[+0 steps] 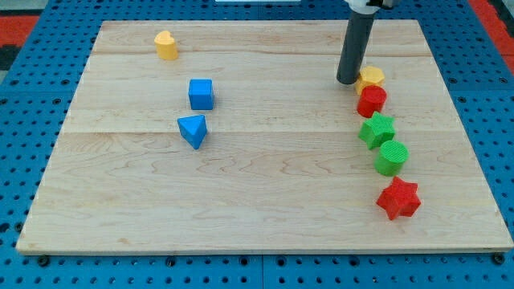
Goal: Place your hand at the right side of the blue cube
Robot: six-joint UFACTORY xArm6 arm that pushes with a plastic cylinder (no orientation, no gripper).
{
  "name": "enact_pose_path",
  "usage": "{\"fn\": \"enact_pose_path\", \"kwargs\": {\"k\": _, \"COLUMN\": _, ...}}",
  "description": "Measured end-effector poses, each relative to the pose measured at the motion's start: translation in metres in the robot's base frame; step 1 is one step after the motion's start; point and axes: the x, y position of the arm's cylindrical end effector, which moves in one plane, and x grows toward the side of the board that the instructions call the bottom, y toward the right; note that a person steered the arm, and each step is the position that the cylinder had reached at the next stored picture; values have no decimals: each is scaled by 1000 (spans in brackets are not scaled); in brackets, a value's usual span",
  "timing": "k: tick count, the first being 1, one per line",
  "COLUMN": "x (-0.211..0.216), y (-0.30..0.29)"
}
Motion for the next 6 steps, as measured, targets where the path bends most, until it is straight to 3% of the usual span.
{"fn": "enact_pose_path", "kwargs": {"k": 2, "x": -35, "y": -5}}
{"fn": "enact_pose_path", "kwargs": {"k": 5, "x": -34, "y": -237}}
{"fn": "enact_pose_path", "kwargs": {"k": 6, "x": -7, "y": -293}}
